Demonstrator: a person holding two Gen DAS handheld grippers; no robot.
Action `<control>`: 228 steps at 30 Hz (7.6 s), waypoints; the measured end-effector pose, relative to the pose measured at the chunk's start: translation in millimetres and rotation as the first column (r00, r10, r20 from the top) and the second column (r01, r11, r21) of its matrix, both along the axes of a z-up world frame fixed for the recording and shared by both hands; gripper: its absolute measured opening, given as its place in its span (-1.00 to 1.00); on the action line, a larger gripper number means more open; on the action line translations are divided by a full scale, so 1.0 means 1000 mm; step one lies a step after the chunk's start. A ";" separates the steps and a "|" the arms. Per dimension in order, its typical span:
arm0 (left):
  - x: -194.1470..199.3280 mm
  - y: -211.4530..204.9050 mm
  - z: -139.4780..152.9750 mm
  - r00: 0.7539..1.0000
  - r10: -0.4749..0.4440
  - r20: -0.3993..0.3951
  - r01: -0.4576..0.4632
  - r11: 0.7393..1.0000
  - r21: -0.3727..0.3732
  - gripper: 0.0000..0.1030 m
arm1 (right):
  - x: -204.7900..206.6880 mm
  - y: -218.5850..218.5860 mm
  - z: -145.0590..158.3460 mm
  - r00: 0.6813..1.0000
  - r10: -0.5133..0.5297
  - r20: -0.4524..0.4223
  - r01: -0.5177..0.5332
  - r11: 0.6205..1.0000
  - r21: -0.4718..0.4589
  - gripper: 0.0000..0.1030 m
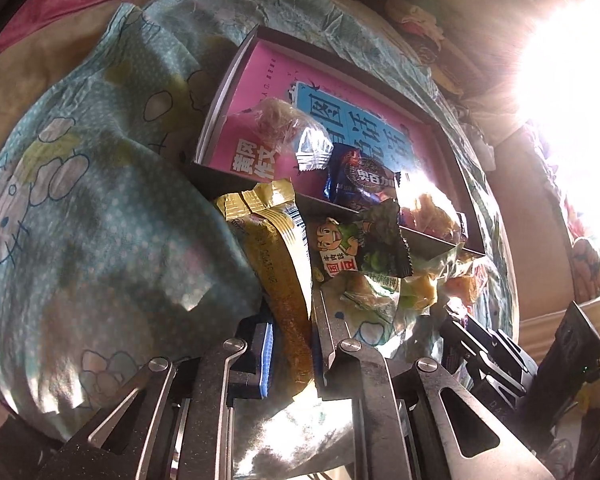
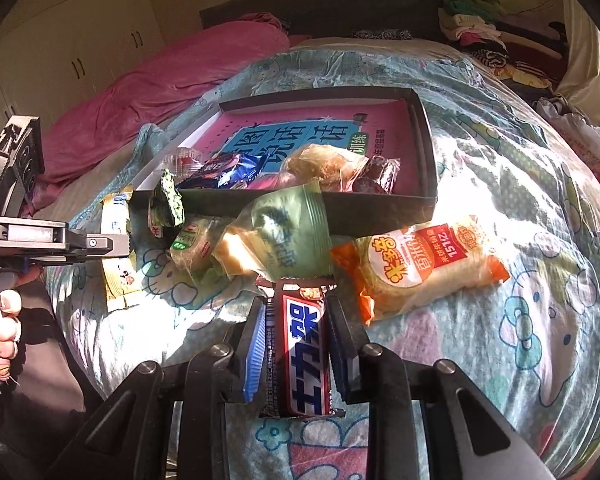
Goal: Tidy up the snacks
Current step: 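Grasp the chocolate bar with the right tool while the left tool grasps the yellow wafer bar, then carry the chocolate bar over the tray with the right tool while the left tool carries the wafer bar there, then release the chocolate bar into the tray with the right tool while the left tool releases the wafer bar, then move the left tool to the green cartoon snack pack while the right tool nears the green-printed clear bag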
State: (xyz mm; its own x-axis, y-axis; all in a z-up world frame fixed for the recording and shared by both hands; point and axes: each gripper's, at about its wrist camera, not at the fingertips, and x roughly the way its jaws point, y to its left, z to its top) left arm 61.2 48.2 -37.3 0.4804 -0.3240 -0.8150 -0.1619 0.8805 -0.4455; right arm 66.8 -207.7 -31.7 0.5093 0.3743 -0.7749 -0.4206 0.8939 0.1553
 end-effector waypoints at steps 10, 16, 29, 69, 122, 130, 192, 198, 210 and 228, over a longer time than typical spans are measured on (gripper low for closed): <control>-0.009 -0.009 0.042 0.988 -0.057 0.142 0.037 0.989 0.142 -0.70 | 0.000 -0.008 0.015 0.998 -0.026 0.057 0.023 0.998 0.067 -0.44; -0.009 -0.009 0.057 0.979 -0.064 0.194 0.034 0.988 0.152 -0.70 | 0.001 -0.009 0.018 0.997 -0.026 0.074 0.020 0.997 0.078 -0.44; -0.006 -0.011 0.077 0.963 -0.066 0.261 0.014 0.981 0.196 -0.70 | 0.000 -0.011 0.027 0.992 -0.047 0.118 0.039 0.997 0.073 -0.44; 0.079 -0.023 0.052 0.966 -0.071 0.249 0.012 0.973 0.231 -0.70 | 0.069 -0.015 0.064 0.965 -0.154 0.213 0.131 0.984 0.120 -0.44; 0.083 -0.019 0.034 0.980 -0.072 0.186 0.033 0.978 0.204 -0.59 | 0.097 -0.001 0.037 0.974 -0.172 0.147 0.161 0.983 0.085 -0.34; 0.083 -0.019 0.035 0.980 -0.073 0.187 0.035 0.980 0.198 -0.25 | 0.089 -0.001 0.043 0.974 -0.167 0.155 0.154 0.984 0.092 -0.34; 0.039 -0.020 0.063 0.959 -0.151 0.241 0.097 0.970 0.223 0.47 | 0.037 0.002 0.068 0.970 -0.099 0.221 0.077 0.991 0.108 0.37; 0.035 -0.024 0.061 0.958 -0.175 0.229 0.120 0.965 0.235 0.48 | 0.031 0.009 0.062 0.976 -0.069 0.205 0.053 0.995 0.082 0.44; 0.025 -0.027 0.044 0.960 -0.215 0.179 0.162 0.949 0.269 0.48 | 0.021 0.024 0.043 0.986 0.016 0.169 -0.014 1.000 -0.013 0.46; 0.023 -0.041 0.015 0.944 -0.305 0.125 0.248 0.907 0.340 0.48 | 0.025 0.044 0.005 0.987 0.124 0.102 -0.106 0.980 -0.168 0.47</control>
State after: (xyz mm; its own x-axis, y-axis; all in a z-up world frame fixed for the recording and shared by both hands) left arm 84.2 6.9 -22.2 0.5504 -0.2037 -0.8097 0.1619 0.9774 -0.1358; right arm 92.0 -163.4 -26.6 0.5565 0.3105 -0.7706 -0.5288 0.8478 -0.0404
